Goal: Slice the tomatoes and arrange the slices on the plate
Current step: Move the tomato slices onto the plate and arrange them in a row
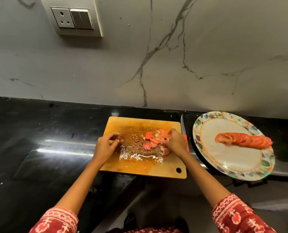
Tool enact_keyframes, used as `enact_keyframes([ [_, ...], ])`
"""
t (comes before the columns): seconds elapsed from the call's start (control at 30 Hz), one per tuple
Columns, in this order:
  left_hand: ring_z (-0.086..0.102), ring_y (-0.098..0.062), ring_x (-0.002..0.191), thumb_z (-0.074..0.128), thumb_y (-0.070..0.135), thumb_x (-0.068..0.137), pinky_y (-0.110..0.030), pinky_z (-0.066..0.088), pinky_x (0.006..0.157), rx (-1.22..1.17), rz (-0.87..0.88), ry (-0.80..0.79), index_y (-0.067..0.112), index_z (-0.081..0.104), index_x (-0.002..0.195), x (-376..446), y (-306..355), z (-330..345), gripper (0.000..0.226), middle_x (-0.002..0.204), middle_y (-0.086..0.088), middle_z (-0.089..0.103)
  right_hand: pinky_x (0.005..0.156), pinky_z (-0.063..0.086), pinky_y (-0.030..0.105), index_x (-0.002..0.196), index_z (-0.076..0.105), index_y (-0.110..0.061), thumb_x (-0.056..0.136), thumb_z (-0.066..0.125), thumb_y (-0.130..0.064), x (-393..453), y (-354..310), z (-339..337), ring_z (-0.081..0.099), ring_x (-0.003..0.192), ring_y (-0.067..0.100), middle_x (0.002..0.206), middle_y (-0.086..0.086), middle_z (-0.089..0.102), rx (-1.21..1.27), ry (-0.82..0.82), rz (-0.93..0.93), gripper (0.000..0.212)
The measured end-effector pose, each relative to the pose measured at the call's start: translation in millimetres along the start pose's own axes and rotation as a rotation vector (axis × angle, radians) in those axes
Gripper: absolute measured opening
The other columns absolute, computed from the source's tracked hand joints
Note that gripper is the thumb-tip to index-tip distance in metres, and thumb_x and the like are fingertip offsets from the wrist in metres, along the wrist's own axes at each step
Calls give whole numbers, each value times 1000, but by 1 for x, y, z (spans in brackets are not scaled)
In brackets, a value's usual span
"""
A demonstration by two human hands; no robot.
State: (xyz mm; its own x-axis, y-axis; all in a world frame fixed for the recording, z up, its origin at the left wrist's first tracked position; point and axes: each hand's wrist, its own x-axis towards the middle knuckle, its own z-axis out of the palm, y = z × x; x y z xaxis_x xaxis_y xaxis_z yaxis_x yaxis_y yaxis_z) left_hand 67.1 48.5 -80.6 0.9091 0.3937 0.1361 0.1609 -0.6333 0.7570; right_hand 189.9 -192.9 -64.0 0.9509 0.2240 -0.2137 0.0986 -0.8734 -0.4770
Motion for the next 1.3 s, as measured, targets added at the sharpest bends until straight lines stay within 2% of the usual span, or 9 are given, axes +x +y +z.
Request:
enact_keyframes([
  [0.17, 60, -9, 88, 63, 2, 84, -15, 47, 75, -32, 22, -74, 10, 66, 106, 9, -1, 0, 24, 96, 1, 66, 53, 46, 18, 107, 57, -6, 74, 74, 1, -3, -4, -15, 55, 66, 9, 71, -3, 54, 366, -31, 72, 39],
  [0.23, 60, -9, 89, 63, 2, 84, -11, 45, 75, -44, 51, -114, 9, 66, 106, 13, 3, 3, 23, 98, 0, 66, 58, 54, 23, 103, 60, -4, 74, 71, 8, -5, -4, -24, 56, 66, 9, 69, -2, 55, 410, -26, 69, 33],
  [0.33, 60, -9, 90, 63, 3, 84, -12, 46, 78, -58, 98, -146, 10, 66, 106, 18, 10, 9, 23, 99, -2, 67, 70, 57, 34, 99, 62, -1, 77, 67, 8, -6, -2, -39, 60, 72, 15, 72, 2, 57, 427, -15, 31, 24],
  [0.53, 59, -10, 94, 64, 5, 84, -17, 46, 81, -47, 141, -205, 9, 65, 109, 24, 21, 21, 26, 105, -5, 67, 56, 53, 15, 88, 62, -7, 82, 63, 5, -14, 2, -67, 64, 69, 13, 79, 7, 63, 437, 11, -88, 14],
  [0.73, 58, -10, 97, 63, 6, 84, -18, 46, 82, -22, 156, -253, 9, 62, 112, 25, 40, 40, 28, 110, -6, 65, 63, 57, 23, 88, 63, -8, 83, 63, 4, -15, 21, -86, 67, 75, 18, 84, 8, 65, 468, 55, -89, 13],
  [0.8, 59, -13, 98, 62, 6, 85, -20, 47, 83, -1, 142, -249, 9, 62, 112, 25, 45, 46, 28, 111, -7, 65, 58, 55, 18, 88, 62, -6, 83, 63, 5, -15, 28, -89, 66, 70, 12, 82, 6, 65, 490, 52, -88, 12],
  [1.03, 61, -14, 99, 61, 8, 85, -19, 47, 82, 75, 62, -210, 11, 62, 113, 26, 54, 54, 28, 112, -5, 65, 59, 56, 19, 93, 62, 0, 84, 61, 5, -7, 44, -90, 67, 69, 10, 80, 7, 66, 535, -45, -135, 10],
  [1.2, 60, -13, 99, 63, 8, 84, -23, 49, 86, 108, 20, -221, 12, 62, 112, 27, 58, 54, 28, 111, -4, 65, 67, 58, 27, 88, 61, -9, 86, 61, 3, 1, 50, -83, 69, 76, 16, 81, 5, 67, 553, -136, -157, 12],
  [1.3, 57, -8, 95, 65, 10, 82, -19, 47, 85, 150, 24, -309, 13, 62, 111, 25, 60, 54, 29, 108, -1, 65, 61, 56, 20, 87, 60, -10, 85, 61, 3, 3, 51, -77, 68, 72, 12, 79, 3, 66, 556, -155, -158, 13],
])
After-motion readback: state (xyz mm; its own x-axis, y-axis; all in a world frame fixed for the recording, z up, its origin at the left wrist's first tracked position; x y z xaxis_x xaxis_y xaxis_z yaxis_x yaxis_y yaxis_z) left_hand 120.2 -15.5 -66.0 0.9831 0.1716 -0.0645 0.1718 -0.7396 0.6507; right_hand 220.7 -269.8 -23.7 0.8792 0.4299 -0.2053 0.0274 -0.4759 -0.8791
